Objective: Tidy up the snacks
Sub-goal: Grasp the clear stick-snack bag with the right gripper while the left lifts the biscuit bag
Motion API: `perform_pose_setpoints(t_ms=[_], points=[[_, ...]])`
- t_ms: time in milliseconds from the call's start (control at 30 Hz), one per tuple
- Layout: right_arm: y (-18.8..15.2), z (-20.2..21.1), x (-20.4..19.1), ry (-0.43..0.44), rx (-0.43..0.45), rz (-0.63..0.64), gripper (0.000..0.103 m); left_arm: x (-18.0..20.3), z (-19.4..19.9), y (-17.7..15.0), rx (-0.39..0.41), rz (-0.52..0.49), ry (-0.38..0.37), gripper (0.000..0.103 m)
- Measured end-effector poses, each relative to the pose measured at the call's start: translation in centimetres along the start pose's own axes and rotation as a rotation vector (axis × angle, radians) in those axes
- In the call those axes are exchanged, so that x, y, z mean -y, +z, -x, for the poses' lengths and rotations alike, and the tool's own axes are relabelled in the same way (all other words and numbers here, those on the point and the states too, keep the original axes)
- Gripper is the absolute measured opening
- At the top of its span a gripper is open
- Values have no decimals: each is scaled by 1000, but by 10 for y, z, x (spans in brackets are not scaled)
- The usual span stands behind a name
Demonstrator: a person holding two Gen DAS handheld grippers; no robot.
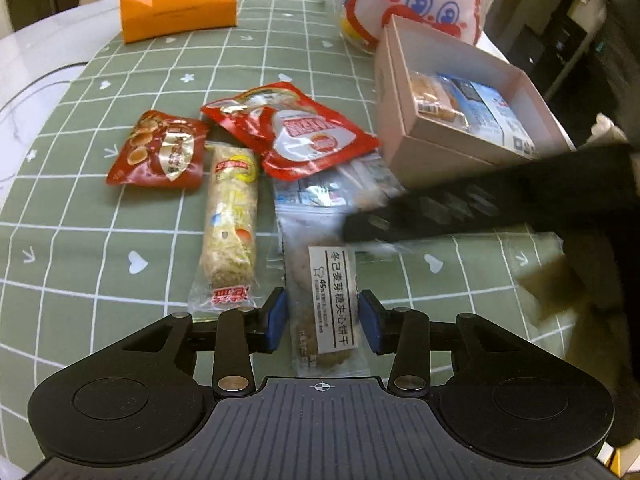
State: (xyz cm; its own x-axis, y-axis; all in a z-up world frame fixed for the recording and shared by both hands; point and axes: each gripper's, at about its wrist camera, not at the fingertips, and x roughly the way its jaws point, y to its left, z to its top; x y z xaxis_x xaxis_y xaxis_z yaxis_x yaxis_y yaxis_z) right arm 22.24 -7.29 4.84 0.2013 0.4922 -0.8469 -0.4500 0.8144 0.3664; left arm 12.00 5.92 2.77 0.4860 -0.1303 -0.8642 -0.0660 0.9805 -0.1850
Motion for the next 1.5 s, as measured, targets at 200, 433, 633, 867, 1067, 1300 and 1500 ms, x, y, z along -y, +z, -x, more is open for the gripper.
perform_pose_setpoints(t_ms=[200, 433, 633, 867, 1067, 1300, 1500], points=[[-32, 24, 20, -9, -39, -25, 40, 10, 3, -4, 14, -33, 14, 40], [-79, 47, 17, -132, -57, 149, 40, 34, 18, -28, -80, -60, -8, 38], [-110, 58, 21, -195, -44, 268, 44, 41, 26, -42, -101, -36, 4, 39], [-112, 58, 31, -273, -23, 242, 66, 37, 14, -25, -19, 72, 10, 39], [-111, 74, 75, -242, 4, 255, 66, 69, 8, -29, -5, 125, -27, 33], [-99, 80, 90, -39, 33, 481, 66, 118, 16, -53, -26, 194, 58, 31], [-91, 62, 71, 30, 21, 538, 66, 121, 28, -74, -28, 261, 108, 31]])
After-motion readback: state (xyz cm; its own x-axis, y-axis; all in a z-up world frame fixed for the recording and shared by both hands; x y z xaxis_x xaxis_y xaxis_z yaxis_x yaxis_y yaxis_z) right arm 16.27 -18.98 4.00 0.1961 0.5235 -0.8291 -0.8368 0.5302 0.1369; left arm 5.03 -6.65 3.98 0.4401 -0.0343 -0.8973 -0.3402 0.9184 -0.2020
